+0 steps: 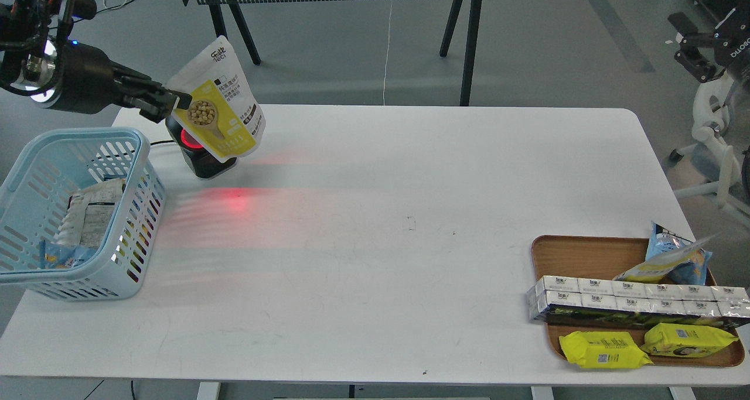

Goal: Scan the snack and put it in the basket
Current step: 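Lift the bag with the left gripper and hold it over the barcode scanner, then lower the yellow snack bag into the blue basket and release it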

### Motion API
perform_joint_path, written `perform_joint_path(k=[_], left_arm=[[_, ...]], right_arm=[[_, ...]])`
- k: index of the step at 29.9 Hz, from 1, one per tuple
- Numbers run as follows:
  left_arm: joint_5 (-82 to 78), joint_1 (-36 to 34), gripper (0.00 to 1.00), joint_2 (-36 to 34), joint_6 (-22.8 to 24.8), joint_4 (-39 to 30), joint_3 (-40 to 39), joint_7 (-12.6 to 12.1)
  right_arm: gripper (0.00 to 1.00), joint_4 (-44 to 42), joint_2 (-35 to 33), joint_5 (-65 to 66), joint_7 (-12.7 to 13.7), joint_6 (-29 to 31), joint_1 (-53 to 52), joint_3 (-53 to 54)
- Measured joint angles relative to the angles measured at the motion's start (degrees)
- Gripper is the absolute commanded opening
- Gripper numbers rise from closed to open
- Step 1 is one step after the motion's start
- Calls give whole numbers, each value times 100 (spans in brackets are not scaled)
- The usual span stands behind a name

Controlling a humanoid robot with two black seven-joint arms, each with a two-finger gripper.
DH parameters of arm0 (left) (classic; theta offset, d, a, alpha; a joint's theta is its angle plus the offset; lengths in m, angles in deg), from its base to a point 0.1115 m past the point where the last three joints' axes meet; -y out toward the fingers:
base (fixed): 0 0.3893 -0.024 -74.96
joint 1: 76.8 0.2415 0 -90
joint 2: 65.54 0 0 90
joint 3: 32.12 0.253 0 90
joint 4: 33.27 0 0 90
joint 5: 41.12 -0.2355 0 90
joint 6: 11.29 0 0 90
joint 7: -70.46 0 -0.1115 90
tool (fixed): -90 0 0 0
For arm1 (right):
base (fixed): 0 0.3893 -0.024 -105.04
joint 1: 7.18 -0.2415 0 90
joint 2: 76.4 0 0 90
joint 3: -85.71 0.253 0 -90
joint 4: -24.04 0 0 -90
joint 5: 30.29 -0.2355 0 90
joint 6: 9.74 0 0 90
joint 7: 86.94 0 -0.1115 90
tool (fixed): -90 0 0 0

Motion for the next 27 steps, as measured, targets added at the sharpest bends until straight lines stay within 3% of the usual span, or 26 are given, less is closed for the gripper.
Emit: perform_joint_path(k=[18,21,27], left_arm=[[410,479,2,992,0,363,31,0],[366,440,2,845,0,375,11,2],[345,-196,2,-179,0,324,-97,0]], right_arm=[[98,-36,0,0,0,0,-3,2],[99,-47,0,0,0,0,-2,0],[98,-34,40,0,0,0,5,-1]])
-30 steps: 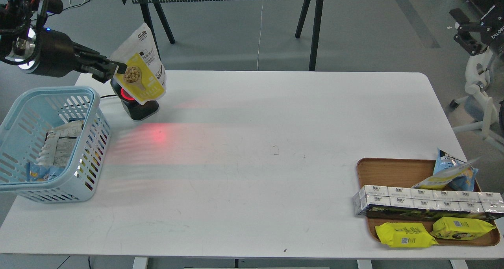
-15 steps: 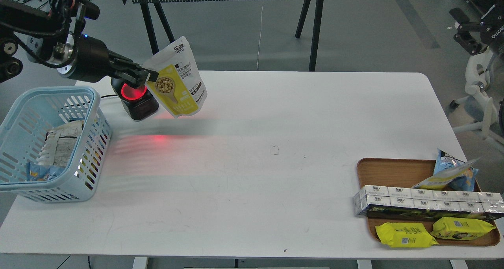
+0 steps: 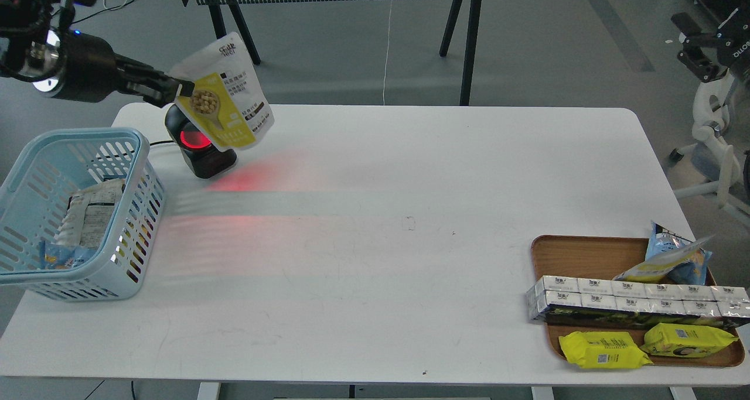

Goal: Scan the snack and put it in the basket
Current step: 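Lower the yellow snack bag into the blue basket and release it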

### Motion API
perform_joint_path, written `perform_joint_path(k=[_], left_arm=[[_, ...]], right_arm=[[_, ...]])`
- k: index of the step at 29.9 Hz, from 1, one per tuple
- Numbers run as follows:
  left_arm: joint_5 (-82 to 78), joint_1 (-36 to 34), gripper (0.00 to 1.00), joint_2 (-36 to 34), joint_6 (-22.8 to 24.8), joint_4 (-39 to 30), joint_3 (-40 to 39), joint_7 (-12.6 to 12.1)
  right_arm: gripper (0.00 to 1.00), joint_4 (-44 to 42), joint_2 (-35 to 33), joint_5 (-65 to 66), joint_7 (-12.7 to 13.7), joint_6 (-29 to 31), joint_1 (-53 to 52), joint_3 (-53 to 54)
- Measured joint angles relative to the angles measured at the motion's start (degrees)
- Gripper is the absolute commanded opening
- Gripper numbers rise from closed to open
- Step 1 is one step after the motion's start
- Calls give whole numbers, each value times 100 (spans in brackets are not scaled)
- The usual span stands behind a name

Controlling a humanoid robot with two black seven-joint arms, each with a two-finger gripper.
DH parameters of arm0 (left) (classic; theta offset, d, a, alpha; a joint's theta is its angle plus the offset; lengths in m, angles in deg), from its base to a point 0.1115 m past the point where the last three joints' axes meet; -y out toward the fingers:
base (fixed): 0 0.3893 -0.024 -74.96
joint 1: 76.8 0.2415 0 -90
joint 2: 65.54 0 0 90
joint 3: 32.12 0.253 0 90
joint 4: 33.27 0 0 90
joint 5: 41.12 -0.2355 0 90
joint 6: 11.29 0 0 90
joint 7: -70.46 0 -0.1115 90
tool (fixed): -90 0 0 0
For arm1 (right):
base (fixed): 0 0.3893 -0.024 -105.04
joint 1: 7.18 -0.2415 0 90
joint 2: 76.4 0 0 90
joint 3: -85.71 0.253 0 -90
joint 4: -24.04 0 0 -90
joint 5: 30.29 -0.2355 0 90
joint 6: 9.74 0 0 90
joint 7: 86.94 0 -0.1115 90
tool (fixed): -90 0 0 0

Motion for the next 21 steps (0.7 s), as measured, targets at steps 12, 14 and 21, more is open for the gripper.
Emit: perform_joint_path(k=[12,14,21], left_arm=[[-24,-108,2,-2182,0,-732,13,1],[-24,4,2,-2441,0,-822,42,-1],[-36,494,2,-2629,0,-843,66,0]], right_arm=[[99,-61,264,9,0,0,10,139],[98,-114,326,9,0,-1,10,136],[99,-165,431,9,0,0,-7,125]])
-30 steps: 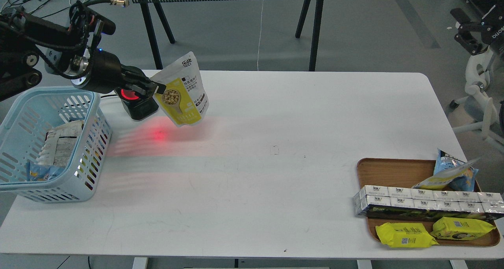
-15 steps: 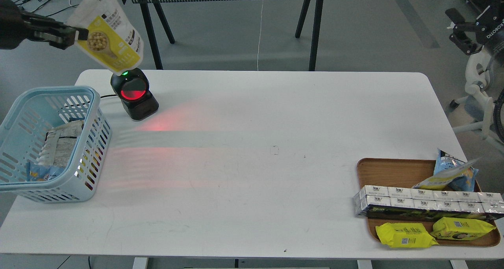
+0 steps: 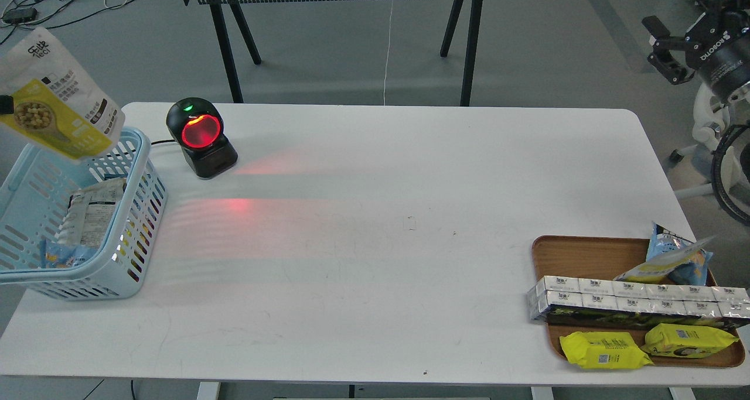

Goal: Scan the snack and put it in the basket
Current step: 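Lower the yellow snack bag into the blue basket and release it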

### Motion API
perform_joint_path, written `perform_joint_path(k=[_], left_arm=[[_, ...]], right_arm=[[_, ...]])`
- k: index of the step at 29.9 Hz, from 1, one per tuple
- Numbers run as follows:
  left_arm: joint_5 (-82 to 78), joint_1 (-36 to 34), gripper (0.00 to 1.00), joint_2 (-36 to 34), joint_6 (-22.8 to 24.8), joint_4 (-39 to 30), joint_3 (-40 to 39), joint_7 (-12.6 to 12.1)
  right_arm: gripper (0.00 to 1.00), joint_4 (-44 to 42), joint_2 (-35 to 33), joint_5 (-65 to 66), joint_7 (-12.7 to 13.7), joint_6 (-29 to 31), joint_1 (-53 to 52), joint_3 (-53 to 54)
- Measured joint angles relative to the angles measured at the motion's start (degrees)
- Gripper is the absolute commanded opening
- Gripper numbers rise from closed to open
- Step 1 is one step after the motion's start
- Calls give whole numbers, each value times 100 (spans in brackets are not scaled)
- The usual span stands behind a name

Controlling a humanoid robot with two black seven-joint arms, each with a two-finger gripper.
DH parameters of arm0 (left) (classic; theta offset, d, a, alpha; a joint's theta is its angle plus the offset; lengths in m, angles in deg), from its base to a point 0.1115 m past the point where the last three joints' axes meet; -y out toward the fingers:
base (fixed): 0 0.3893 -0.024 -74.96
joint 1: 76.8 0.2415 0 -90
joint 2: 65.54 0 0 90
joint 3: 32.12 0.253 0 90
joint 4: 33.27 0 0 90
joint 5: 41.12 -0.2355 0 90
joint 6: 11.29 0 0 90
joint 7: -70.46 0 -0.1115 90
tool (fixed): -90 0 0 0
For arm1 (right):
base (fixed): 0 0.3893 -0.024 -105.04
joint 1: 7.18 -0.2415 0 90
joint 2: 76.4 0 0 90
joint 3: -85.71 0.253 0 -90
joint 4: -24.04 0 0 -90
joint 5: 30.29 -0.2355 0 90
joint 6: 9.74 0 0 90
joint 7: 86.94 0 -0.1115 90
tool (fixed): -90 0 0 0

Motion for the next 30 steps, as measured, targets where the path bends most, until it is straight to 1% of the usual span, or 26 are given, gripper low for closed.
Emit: perform_joint_path(k=[16,19,22,24,26,27,28,29,30], left_arm=[[-574,954,4,545,0,637,1,-1],[-606,1122,6,698,0,745,-3,0],[-659,1228,11,841,0,859,-7,1],[-674,1260,18,878,0,899,-21,1],[-676,1263,33,886,0,911,-50,1],[-672,1259,47,885,0,913,-70,1],[-653,1247,64,880,0,914,-99,1],[-624,1229,76,870,0,914,-169,1],[-580,1217,84,856,0,916,-283,0]], right_arm=[[99,0,-5,-7,0,0,-24,4],[98,3,-6,-7,0,0,-26,6],[98,6,-9,-7,0,0,-27,6],[98,7,-13,-7,0,0,-26,6],[99,8,-14,-7,0,0,-26,6],[98,8,-14,-7,0,0,-25,6],[99,8,-14,-7,0,0,-24,6],[99,8,-14,-7,0,0,-21,6],[99,8,-11,-6,0,0,-18,6]])
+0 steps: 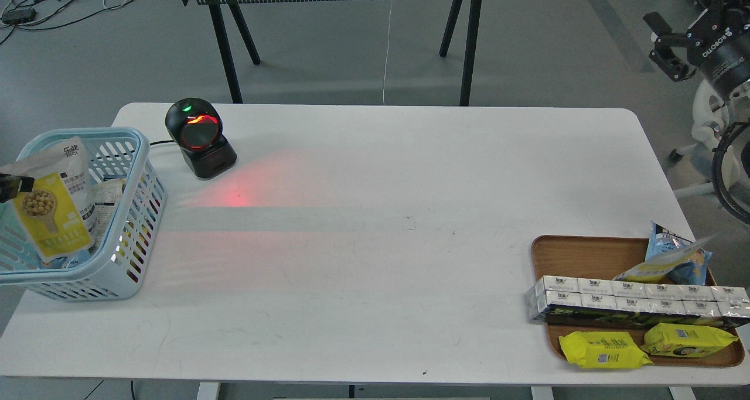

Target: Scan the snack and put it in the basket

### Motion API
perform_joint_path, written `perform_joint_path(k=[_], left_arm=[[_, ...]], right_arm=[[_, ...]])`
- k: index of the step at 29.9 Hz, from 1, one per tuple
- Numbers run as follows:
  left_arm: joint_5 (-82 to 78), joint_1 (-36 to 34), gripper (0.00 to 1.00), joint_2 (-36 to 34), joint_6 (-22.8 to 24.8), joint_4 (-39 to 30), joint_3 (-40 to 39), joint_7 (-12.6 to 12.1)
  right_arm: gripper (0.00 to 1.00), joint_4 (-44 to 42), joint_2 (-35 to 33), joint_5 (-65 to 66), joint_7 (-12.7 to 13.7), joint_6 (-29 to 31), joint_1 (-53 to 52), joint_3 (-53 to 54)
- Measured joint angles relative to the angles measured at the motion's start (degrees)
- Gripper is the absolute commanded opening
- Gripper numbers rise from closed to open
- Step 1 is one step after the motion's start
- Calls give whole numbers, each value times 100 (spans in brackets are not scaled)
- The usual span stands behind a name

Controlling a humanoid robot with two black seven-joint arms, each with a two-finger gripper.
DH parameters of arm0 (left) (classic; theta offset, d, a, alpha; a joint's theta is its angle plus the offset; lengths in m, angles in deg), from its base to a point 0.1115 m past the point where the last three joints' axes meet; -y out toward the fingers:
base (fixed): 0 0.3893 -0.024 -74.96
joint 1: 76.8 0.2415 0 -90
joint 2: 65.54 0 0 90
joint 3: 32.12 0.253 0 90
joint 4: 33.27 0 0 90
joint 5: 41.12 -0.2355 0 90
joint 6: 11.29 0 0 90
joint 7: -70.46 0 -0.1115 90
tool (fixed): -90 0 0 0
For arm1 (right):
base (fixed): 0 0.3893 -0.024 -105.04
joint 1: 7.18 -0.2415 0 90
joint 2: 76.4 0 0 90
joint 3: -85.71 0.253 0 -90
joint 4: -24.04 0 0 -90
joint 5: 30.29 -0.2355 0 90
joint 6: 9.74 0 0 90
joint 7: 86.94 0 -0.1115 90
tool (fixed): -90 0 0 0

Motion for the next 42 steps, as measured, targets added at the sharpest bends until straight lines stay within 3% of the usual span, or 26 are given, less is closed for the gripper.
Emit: perform_joint_path(k=[3,11,18,22,29,42], left_arm=[[294,-5,88,-13,0,44,-499,1],[2227,8,89,405,0,396,-1741,-1],[5704,31,91,1381,0,480,-2110,-1],[6772,126,91,2376,0,1022,-2218,-2],[7008,474,92,3710,-1,1947,-3134,-1],[6624,1556,93,4461,0,2023,-3393,1]], right_arm=[[99,13,13,5,0,0,10,-2],[99,82,179,5,0,0,-43,-17],[99,99,420,6,0,0,-215,-12],[99,79,443,23,0,0,-328,-47],[99,59,469,91,0,-1,-312,-319],[99,-179,1627,107,0,1,-109,-484]])
